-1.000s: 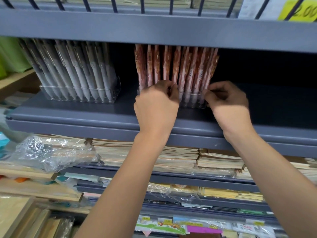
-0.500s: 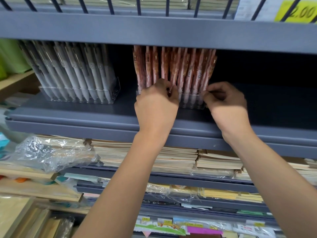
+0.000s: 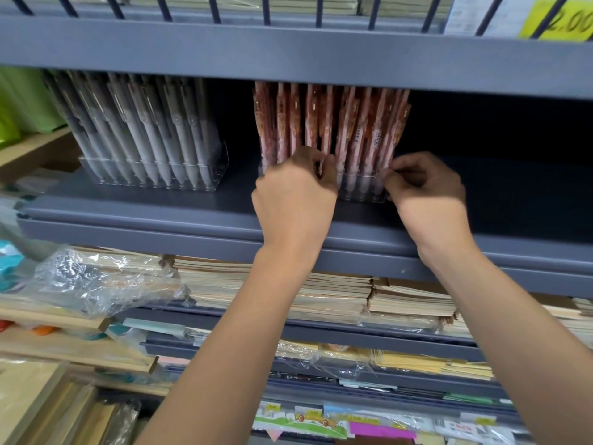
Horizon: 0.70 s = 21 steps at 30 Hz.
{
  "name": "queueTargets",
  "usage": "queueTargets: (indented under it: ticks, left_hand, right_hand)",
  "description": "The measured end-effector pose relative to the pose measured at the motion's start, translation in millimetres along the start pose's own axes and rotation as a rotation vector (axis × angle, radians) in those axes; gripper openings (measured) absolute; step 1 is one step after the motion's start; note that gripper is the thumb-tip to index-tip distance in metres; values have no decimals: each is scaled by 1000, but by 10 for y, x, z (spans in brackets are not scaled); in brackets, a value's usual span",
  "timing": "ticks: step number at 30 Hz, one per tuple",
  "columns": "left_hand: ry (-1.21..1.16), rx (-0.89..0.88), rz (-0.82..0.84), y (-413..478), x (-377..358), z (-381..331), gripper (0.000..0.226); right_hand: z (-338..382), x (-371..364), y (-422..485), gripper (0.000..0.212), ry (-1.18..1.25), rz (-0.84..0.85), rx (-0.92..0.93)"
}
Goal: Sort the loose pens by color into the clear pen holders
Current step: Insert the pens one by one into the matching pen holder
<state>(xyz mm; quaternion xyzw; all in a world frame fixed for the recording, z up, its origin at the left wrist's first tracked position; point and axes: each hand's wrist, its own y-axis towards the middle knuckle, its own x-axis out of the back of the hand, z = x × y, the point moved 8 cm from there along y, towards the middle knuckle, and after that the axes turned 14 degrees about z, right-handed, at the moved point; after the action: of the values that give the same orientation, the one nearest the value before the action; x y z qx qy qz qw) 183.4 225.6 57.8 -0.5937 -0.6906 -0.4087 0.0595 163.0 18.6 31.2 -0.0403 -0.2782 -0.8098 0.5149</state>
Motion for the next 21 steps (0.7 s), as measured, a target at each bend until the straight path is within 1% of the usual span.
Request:
queueTargets:
  ticks: [7, 10, 14, 18, 21]
  left_hand:
    - [98, 18, 123, 48, -106, 2, 31]
    - [59, 30, 149, 59, -134, 7, 33]
    - [43, 25, 145, 69, -136, 17, 30]
    - [-93, 40, 136, 85, -129, 63, 23]
    - [-119, 43, 115, 87, -123, 78, 21]
  right_hand:
    - [-12, -3, 0, 13, 9, 0, -3]
    - [-11, -2, 2, 12, 5, 1, -6]
    - [-21, -2, 3, 9, 4, 10, -21]
    - [-16, -3, -2, 9, -2, 12, -25]
    - [-10, -5, -5, 9, -6, 16, -25]
